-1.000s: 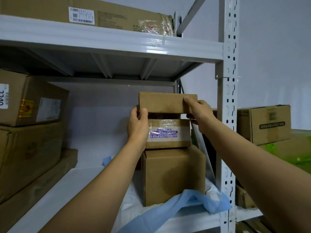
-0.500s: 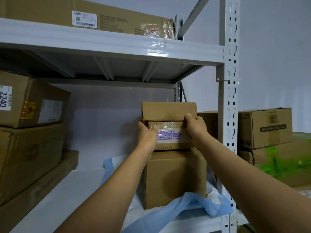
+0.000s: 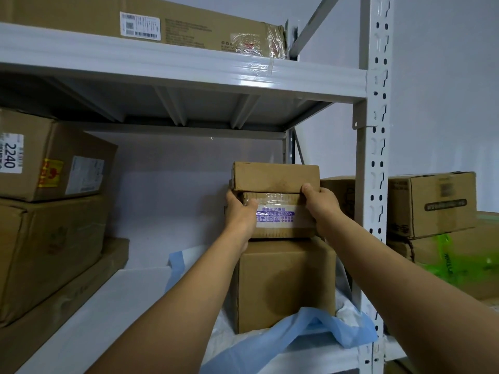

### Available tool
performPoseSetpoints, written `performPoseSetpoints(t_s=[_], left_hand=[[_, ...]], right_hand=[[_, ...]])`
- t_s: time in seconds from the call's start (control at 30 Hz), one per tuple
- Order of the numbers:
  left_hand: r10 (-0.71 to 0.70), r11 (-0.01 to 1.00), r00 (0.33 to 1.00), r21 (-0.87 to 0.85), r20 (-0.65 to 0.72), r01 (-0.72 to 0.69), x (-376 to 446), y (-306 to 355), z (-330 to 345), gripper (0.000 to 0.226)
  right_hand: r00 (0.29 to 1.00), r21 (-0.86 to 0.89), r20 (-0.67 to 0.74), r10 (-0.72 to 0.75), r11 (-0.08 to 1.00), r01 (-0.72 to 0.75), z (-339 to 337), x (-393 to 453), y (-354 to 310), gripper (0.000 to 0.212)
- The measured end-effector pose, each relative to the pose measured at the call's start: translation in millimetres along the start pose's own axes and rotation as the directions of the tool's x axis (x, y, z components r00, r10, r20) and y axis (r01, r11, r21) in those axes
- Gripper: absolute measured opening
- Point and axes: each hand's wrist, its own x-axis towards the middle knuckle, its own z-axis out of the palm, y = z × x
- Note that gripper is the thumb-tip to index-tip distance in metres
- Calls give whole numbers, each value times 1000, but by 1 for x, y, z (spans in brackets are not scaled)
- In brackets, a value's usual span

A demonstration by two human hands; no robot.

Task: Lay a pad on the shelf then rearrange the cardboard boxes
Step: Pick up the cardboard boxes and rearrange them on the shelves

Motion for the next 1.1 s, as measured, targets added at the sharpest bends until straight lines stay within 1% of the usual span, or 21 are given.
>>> performPoseSetpoints(t_s=[0.1,0.2,0.3,0.4,0.47,0.5,0.53,0.6,0.63,0.7,0.73,0.8,0.87,0.9,0.97,1.0,1.1], left_hand=[[-15,1000,1000,-9,8,15,-1,1,-1,58],[1,1000,1000,-16,17,-1,-3,3,-3,54],[-11,1000,1000,-23,18,12,-2,3,-7,62],[-28,998,1000,-51,-3,28,-3,4,-14,70],[-29,998,998,-63,-53,26,-8,6,-21,72],[-25,998,995,-53,-94,20,-12,8,-25,65],[-11,1000,989,-28,-145,7,-16,10,-30,50],[26,999,968,43,-249,-15,-22,13,-45,11],[45,997,959,70,-279,-27,-26,16,-53,12],[84,988,948,152,-308,-39,-35,20,-76,31],[89,986,944,165,-317,-38,-38,20,-85,34],[104,981,927,189,-360,-37,-45,24,-111,33],[102,984,901,175,-421,-30,-53,28,-138,31],[107,986,886,161,-452,-37,-57,30,-153,30],[138,985,857,161,-497,-65,-65,36,-182,29],[150,983,842,168,-518,-72,-69,39,-196,28],[193,973,806,213,-560,-85,-80,50,-235,21]], right_hand=[[1000,13,-7,0,1000,0,-1,0,0,40],[999,37,-30,-22,999,23,-1,-2,-3,40],[996,37,-77,-46,998,49,-3,-5,-7,48],[977,17,-190,-96,995,101,-3,-8,-13,48],[937,-29,-310,-162,987,161,-2,-17,-20,41],[914,-64,-354,-201,980,191,-1,-22,-24,36],[902,-73,-363,-234,972,223,3,-27,-27,30],[912,-17,-307,-271,960,279,17,-39,-34,19],[923,21,-264,-278,956,294,25,-47,-37,15],[951,104,-142,-273,952,289,48,-61,-41,14],[961,136,-82,-264,952,273,58,-66,-43,14],[969,192,39,-245,953,234,83,-80,-49,14],[965,217,114,-238,954,209,108,-97,-55,9],[961,221,144,-235,954,200,120,-107,-59,13],[949,229,225,-220,959,168,144,-124,-64,27],[943,239,269,-198,962,134,155,-133,-67,28],[917,251,378,-128,967,31,182,-158,-73,20]])
